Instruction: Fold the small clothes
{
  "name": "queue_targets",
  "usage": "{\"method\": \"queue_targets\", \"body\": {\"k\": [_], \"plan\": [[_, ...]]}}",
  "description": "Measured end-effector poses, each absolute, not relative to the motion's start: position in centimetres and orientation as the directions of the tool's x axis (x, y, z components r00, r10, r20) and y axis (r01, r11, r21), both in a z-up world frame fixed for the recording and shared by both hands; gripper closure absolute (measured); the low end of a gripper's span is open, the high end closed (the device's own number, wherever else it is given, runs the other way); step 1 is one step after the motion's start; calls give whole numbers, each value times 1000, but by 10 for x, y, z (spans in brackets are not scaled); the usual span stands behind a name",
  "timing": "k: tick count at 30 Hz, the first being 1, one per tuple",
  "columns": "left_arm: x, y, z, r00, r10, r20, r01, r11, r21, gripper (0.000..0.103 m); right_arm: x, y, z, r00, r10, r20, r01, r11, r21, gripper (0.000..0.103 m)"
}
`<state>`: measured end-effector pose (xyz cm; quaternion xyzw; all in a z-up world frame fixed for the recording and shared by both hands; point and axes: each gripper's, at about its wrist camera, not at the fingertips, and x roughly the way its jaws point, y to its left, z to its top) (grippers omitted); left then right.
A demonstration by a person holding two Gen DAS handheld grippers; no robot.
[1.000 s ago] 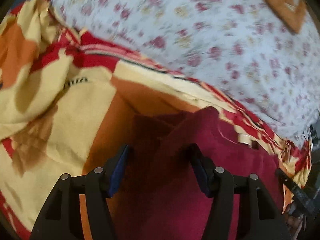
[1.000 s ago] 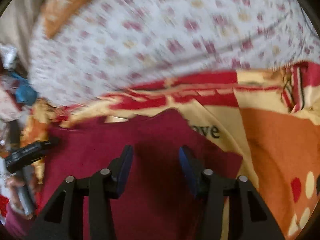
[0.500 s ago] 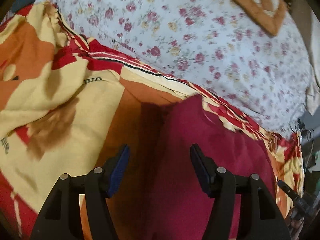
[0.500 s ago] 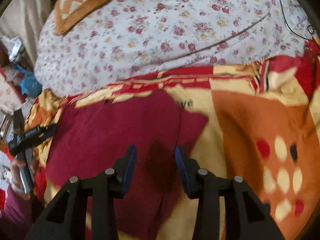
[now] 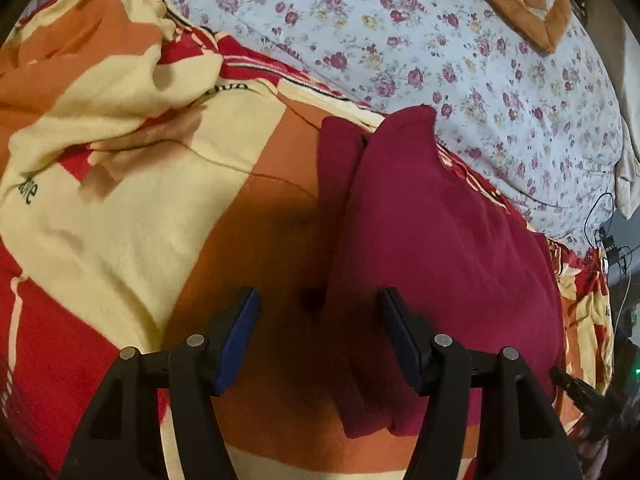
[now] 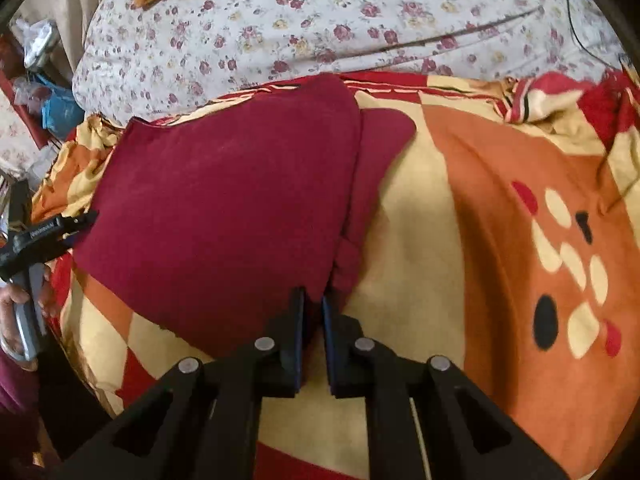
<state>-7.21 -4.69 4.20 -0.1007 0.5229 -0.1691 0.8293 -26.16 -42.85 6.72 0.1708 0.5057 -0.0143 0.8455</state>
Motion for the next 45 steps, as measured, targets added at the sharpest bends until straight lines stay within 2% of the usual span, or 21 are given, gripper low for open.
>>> {"method": "queue_targets", "body": {"k": [3,4,8,10,14,24,30,35,39,42,44,45], "plan": [[-74,-52,45,402,-362,-841,195,931,-308,50,-267,-435,83,514,167,-841,227,919,322,93],[-74,-51,46,402,-360,-842,197,932,-305,50,-269,-438,88,528,163,-834,248,909,335,88],[-78,-51,50,396,-364,-843,206,930,-304,50,-267,-441,111,607,181,-773,236,888,394,80],[-82,-51,53,395,-367,-842,217,928,-303,50,-258,-432,113,599,190,-778,212,899,382,67],[-94,-48,60,384,-388,-838,267,915,-301,50,-234,-409,103,574,229,-786,164,908,385,67],[-115,-48,68,361,-414,-836,367,887,-281,52,-224,-393,81,543,279,-792,175,885,431,66],[-122,-48,65,334,-422,-843,422,867,-266,58,-224,-390,86,544,288,-788,160,886,435,63],[-119,-42,63,330,-405,-853,414,874,-254,62,-221,-385,85,538,305,-786,140,887,441,61],[-108,-41,54,295,-446,-845,393,863,-319,64,-215,-377,87,535,320,-781,117,888,444,61],[-105,-47,47,281,-461,-842,420,848,-324,79,-211,-370,88,530,326,-783,100,892,440,61],[-103,-50,45,270,-463,-844,440,839,-320,95,-208,-366,89,524,329,-785,93,895,437,61],[-104,-50,47,265,-462,-846,454,834,-314,98,-207,-366,89,522,328,-787,92,896,435,61]]}}
